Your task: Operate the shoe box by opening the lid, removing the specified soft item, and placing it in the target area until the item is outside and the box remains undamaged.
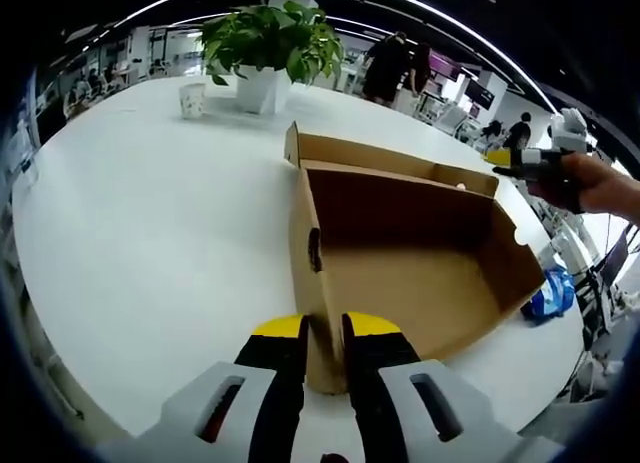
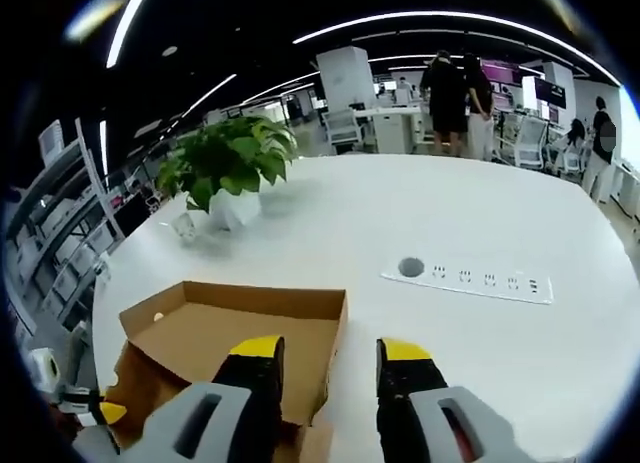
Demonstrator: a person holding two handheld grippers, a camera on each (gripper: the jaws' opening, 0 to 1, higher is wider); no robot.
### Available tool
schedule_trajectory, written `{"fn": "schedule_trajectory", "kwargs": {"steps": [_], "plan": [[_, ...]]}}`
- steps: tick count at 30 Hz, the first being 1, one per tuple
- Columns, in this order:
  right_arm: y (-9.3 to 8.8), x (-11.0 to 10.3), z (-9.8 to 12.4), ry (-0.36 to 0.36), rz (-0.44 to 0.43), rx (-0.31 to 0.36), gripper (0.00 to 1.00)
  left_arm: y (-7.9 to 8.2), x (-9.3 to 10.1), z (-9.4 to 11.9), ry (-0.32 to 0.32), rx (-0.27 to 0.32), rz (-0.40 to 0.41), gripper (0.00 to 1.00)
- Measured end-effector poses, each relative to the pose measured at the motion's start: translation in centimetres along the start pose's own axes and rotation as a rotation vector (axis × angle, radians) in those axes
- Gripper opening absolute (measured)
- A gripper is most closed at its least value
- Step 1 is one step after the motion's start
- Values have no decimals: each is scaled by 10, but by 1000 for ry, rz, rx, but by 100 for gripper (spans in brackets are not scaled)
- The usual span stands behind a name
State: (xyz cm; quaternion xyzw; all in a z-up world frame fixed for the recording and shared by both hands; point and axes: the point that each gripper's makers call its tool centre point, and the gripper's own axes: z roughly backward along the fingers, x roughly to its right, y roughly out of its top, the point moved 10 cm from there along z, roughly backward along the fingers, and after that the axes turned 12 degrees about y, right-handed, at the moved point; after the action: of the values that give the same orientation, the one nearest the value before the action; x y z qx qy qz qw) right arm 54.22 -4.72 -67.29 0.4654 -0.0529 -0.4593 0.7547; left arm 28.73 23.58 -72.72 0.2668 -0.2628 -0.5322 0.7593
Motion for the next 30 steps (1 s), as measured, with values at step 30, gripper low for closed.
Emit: {"fn": "schedule_trajectory", "kwargs": {"steps": [30], "plan": [[18, 43, -106, -73, 119, -305, 0, -2, -1, -8, 0, 2, 5, 13]]}}
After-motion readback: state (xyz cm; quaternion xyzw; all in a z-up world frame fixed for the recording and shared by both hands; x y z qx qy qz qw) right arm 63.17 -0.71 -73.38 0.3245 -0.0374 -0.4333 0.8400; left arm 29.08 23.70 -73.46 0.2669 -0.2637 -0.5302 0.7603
